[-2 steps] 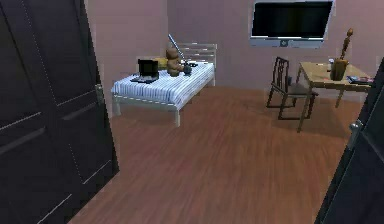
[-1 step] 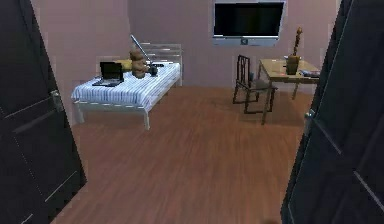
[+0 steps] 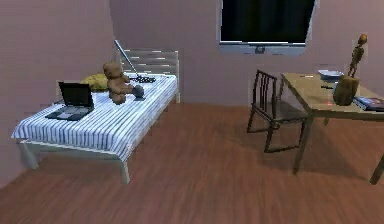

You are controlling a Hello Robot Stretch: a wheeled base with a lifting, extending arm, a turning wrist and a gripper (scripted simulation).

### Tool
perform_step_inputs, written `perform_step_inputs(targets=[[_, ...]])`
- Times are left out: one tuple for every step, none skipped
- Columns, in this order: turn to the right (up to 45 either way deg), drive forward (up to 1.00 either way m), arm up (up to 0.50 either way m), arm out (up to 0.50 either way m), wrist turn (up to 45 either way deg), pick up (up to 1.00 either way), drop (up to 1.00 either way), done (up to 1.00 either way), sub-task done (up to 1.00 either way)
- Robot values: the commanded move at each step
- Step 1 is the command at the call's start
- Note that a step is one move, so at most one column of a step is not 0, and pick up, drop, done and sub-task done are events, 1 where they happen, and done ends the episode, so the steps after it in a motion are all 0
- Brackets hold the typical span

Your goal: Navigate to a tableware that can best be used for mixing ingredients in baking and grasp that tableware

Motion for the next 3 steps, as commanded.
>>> perform_step_inputs(targets=[[9.0,0.0,0.0,0.0,0.0,0.0,0.0,0.0,0.0],[0.0,0.5,0.0,0.0,0.0,0.0,0.0,0.0,0.0],[15.0,0.0,0.0,0.0,0.0,0.0,0.0,0.0,0.0]])
